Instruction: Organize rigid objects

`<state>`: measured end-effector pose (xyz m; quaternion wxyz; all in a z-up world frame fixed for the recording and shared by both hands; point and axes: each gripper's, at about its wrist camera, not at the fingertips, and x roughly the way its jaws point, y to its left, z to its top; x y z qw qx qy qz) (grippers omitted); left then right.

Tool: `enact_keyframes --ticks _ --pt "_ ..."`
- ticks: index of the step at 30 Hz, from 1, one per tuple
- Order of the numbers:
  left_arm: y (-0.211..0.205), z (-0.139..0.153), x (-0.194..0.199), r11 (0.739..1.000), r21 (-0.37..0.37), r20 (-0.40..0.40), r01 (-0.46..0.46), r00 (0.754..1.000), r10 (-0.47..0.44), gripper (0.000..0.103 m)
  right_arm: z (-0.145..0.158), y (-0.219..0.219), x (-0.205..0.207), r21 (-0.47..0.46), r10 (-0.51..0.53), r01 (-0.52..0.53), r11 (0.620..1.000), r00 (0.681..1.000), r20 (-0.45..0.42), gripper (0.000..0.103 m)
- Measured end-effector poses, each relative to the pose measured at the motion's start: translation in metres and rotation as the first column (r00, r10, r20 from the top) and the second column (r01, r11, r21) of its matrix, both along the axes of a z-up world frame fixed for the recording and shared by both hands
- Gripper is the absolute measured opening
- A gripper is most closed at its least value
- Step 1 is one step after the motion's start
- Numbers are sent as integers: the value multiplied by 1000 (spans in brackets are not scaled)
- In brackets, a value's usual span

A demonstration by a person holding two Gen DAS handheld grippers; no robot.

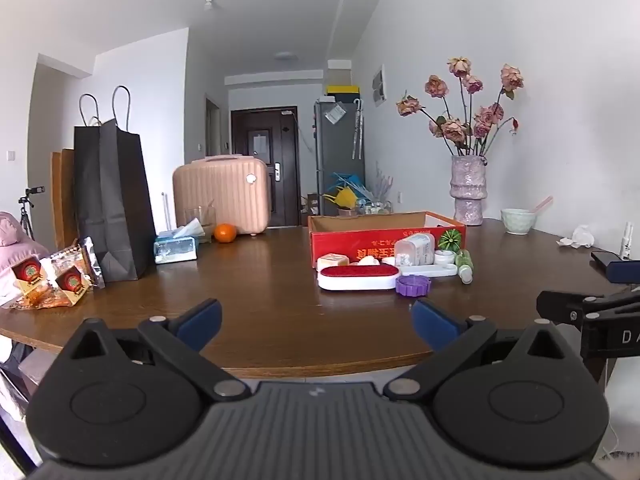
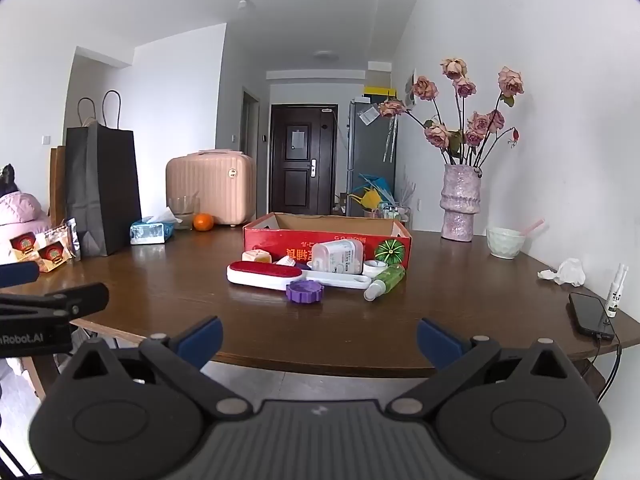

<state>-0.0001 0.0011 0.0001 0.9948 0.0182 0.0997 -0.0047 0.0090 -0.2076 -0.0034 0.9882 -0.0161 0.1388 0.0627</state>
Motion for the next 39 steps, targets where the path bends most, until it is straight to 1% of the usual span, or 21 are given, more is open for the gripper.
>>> enact_keyframes --ticks 2,5,6,8,9,11,13,14,19,23,39 --pt "2 0 -3 1000 4 7 -6 1000 6 103 0 0 0 6 1 -1 1000 1000 -8 103" --pt "-1 4 3 1000 29 -21 2 1000 -1 103 0 -2 1 12 -4 4 1000 1000 -5 103" --pt "0 4 -2 1000 6 11 -2 1000 2 103 -1 -3 2 16 -5 5 1000 1000 -9 103" --pt "-2 5 -2 1000 13 4 -3 1000 3 103 -1 -4 4 19 -9 9 1000 1000 -16 103" --pt "-1 3 3 1000 16 -12 0 1000 0 103 -1 -5 2 21 -11 12 1000 1000 -15 103" --pt "0 5 4 1000 19 -5 -1 1000 1 103 2 -6 2 23 -17 18 1000 1000 -13 103" --pt "-3 0 1 1000 23 5 -2 1000 2 103 5 -4 6 21 -24 24 999 1000 -11 103" --pt "-3 0 2 1000 22 3 -4 1000 4 103 3 -5 0 26 -25 25 999 1000 3 103" --pt "-2 0 1 1000 22 10 2 1000 -2 103 0 -7 2 46 -32 32 998 999 -6 103" --pt "-2 0 -1 1000 28 23 7 1000 -8 103 1 -5 1 42 -27 27 999 1000 -4 103" --pt "-3 0 -2 999 32 28 19 999 -20 103 0 -11 3 68 -58 59 996 998 -6 103"
